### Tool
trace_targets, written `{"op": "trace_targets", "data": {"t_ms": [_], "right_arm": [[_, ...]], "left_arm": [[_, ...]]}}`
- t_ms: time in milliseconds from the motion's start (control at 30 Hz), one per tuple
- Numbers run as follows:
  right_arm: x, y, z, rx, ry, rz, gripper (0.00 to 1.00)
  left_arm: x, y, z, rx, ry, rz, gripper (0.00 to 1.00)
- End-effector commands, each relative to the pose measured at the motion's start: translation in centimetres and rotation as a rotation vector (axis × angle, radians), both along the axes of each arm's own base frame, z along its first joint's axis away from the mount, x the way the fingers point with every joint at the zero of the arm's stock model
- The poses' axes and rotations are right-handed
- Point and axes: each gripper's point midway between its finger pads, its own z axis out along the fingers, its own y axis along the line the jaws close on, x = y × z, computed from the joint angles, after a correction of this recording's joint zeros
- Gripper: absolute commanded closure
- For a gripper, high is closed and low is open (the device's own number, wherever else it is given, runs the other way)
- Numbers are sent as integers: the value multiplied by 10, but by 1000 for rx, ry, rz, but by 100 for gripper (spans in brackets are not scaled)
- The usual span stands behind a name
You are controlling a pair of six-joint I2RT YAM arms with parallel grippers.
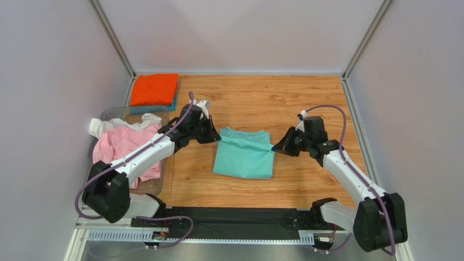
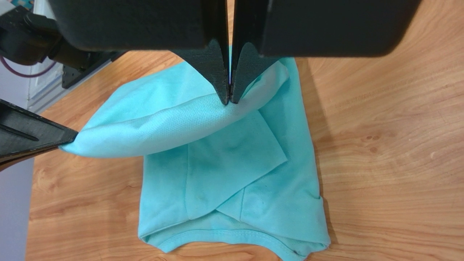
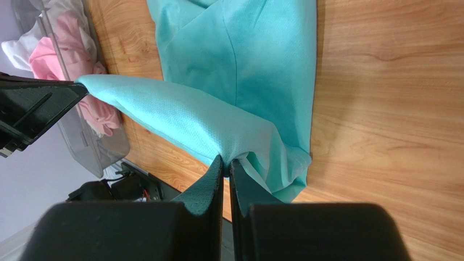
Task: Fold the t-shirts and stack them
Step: Fold the tshirt
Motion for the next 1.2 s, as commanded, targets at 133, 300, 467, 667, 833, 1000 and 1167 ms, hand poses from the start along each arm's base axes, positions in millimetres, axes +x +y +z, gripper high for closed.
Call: {"op": "trace_targets", "data": {"t_ms": [133,300,467,667,833,1000,1167], "right_arm": [[47,-3,7,-32,-98,-24,94],[62,3,-2,-36,-102,13,93],[75,2,-24,-68,-60,2,93],[91,0,-36,-95,-40,-6,89],[97,-2,-36,-102,-40,-21,76],[91,-4,-16,-106,-73,-20,47],[70,-9,14,-97,-139,-25,0]], "left_arm": [[41,0,2,9,-71,35,100],[53,2,-10,22,-57,52,100],[62,1,-27,33,-32,49,100],[72,-1,-41,38,-12,41,99],[71,1,-37,43,-18,40,51],[63,8,-12,39,-64,50,0],[40,6,18,-29,-104,14,0]]}}
